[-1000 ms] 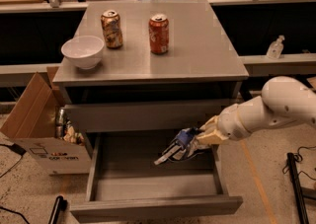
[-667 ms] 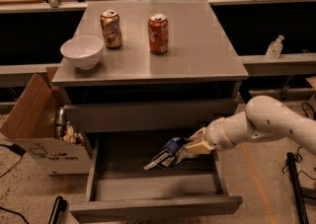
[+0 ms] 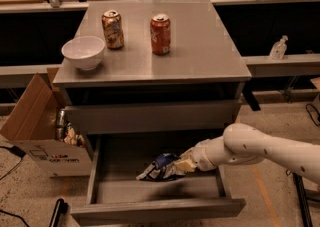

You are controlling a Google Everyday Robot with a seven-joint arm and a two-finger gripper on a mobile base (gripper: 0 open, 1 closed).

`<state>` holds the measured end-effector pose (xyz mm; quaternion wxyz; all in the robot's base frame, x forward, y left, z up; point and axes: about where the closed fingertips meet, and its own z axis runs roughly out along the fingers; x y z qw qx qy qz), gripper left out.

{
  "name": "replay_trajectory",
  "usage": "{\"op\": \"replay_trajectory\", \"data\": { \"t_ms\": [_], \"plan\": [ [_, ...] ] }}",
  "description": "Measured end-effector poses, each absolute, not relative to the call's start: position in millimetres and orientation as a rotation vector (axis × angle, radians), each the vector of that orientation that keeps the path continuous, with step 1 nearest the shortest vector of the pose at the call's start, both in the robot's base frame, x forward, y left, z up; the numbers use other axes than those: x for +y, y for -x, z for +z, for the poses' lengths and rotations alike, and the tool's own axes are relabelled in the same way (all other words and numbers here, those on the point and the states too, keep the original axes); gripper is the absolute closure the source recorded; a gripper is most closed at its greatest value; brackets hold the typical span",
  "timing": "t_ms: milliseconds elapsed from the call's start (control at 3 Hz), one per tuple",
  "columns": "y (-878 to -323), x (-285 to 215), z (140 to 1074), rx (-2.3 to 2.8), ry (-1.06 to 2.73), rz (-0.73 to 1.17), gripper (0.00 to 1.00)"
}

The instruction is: Place blue chip bag into middle drawer

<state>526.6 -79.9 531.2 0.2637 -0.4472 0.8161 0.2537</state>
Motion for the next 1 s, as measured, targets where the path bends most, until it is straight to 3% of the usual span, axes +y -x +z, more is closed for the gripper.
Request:
{"op": "replay_trajectory", "data": {
  "t_ms": [667, 1000],
  "plan": [
    [-530, -58, 469, 2.280, 0.931, 0.807, 0.12],
    [-527, -55, 465, 2.284, 0.928, 0.821, 0.00]
  ]
}}
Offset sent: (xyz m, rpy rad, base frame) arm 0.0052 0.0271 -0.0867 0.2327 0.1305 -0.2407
